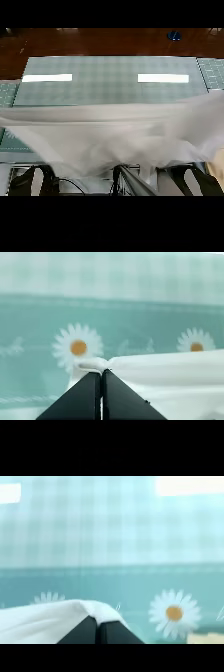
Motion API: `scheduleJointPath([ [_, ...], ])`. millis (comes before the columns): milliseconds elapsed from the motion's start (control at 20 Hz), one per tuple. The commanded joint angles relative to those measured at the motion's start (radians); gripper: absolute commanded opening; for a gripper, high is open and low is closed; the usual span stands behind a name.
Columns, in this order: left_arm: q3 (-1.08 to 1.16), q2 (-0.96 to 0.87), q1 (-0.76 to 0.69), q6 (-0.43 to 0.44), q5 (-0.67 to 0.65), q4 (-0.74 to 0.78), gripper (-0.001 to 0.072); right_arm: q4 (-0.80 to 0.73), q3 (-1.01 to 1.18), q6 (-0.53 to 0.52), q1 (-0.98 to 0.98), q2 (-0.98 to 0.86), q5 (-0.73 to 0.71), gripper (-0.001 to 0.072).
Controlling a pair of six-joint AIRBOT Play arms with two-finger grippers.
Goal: Fold the shirts.
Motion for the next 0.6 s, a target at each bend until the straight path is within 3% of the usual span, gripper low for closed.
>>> scheduleJointPath([
  [0, -0.375, -0.014, -0.019, 0.046, 0.192, -0.077, 0.0019, -0.028, -0.335, -0.027, 0.057, -0.066, -0.171, 0.0019],
  [150, -0.402, -0.190, -0.110, 0.124, 0.440, -0.082, 0.0019, -0.035, -0.360, -0.030, 0.142, -0.257, -0.430, 0.0019],
  [300, -0.288, -0.465, -0.219, 0.158, 0.604, -0.095, 0.0020, 0.003, -0.295, -0.031, 0.201, -0.449, -0.687, 0.0019],
  [550, -0.003, -0.890, -0.294, 0.179, 0.732, -0.096, 0.0020, 0.026, -0.193, -0.032, 0.222, -0.675, -0.971, 0.0019],
])
